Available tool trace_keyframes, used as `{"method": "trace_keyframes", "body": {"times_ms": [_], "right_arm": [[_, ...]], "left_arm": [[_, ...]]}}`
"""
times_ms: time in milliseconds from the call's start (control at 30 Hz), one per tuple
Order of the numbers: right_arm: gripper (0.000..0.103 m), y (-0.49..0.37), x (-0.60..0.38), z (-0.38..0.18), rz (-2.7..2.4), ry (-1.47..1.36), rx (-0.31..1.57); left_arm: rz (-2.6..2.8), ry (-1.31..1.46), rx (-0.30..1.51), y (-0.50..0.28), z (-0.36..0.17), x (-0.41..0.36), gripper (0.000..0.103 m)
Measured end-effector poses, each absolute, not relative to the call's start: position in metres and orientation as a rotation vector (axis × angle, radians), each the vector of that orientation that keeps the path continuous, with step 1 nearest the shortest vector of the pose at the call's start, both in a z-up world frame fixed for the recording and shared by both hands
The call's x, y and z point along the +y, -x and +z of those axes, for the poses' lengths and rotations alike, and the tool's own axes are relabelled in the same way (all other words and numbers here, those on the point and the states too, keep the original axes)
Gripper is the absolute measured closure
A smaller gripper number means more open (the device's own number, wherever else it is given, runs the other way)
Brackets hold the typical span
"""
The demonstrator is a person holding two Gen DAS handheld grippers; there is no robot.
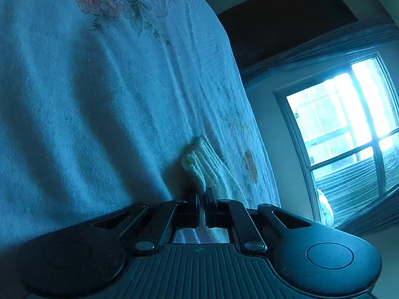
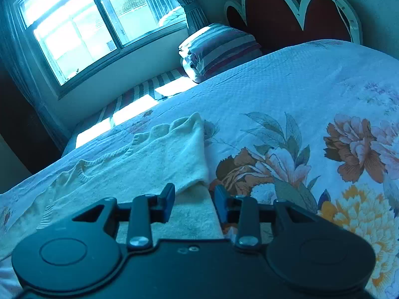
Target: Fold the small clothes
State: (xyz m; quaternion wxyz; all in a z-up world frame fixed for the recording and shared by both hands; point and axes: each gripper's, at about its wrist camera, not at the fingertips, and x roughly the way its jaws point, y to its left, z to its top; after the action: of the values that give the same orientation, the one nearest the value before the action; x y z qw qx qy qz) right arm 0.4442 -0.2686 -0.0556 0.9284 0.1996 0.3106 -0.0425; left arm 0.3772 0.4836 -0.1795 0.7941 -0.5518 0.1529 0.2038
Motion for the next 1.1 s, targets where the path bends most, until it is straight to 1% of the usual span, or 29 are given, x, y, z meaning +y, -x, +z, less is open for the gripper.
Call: {"method": "trace_keyframes", "body": {"times_ms": [133,167,233,333,467,600,867,1000,1100], "right_arm": [[0.067,-0.435,-0.274,-0.053,-0.119,-0.428,0.625],[0.067,-0.433,-0.277,-0.053,-0.127,-0.430,0.623],[0.067,-0.429,-0.284,-0.053,-0.143,-0.439,0.617],[0.067,-0.422,-0.300,-0.053,-0.168,-0.455,0.603],[0.067,-0.417,-0.326,-0.056,-0.196,-0.477,0.596],[0.067,-0.412,-0.352,-0.057,-0.215,-0.490,0.590],[0.066,-0.396,-0.396,-0.061,-0.205,-0.514,0.583],[0.066,-0.387,-0.423,-0.065,-0.204,-0.519,0.591],[0.066,-0.380,-0.439,-0.069,-0.202,-0.510,0.600]], "left_arm": [[0.442,1.106,0.362,-0.399,-0.168,0.476,0.096],[0.440,1.074,0.360,-0.404,-0.159,0.475,0.101],[0.415,1.002,0.337,-0.411,-0.139,0.466,0.101],[0.314,0.897,0.296,-0.438,-0.093,0.434,0.101],[0.113,0.728,0.313,-0.497,-0.038,0.351,0.101],[-0.076,0.585,0.353,-0.534,-0.009,0.236,0.101],[-0.297,0.409,0.502,-0.575,-0.019,0.035,0.101],[-0.342,0.319,0.545,-0.573,-0.029,-0.028,0.101],[-0.363,0.269,0.565,-0.564,-0.031,-0.058,0.101]]}}
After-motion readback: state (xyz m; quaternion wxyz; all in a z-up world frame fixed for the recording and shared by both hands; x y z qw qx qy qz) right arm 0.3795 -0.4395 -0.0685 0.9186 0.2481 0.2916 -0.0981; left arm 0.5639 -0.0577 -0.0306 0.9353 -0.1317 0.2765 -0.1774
